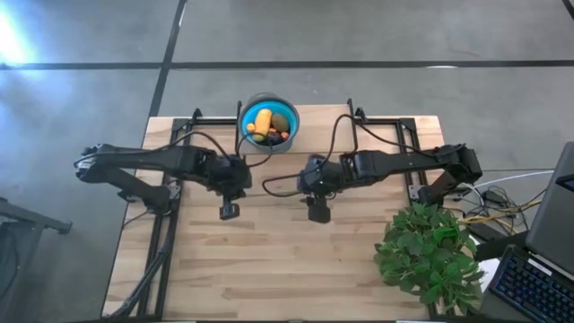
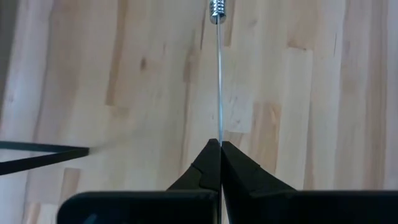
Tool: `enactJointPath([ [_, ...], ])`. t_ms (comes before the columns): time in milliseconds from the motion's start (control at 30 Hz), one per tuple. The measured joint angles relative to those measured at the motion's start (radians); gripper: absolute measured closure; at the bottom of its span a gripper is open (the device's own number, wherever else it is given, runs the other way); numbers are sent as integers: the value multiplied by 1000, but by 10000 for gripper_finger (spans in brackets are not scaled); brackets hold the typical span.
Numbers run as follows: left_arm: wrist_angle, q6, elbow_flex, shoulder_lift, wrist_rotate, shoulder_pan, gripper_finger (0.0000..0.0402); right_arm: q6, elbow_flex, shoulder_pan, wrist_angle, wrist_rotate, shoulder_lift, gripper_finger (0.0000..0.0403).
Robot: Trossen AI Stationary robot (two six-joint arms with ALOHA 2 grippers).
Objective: Pick & Place Fruit
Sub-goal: Put the table knife on the shelf
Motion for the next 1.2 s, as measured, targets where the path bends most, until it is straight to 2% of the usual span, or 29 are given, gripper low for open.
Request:
enactJointPath([
  [400,-14,-11,19,0,-24,15,400,-125,0,-10,154,0,14,172],
  [733,3,46,18,0,-42,15,400,-138,-2,-34,158,8,78,165],
  [967,3,98,18,0,-43,15,399,-97,-2,-65,157,7,78,184],
  [1200,4,130,18,0,-84,15,399,-90,-2,-74,150,-26,79,228],
])
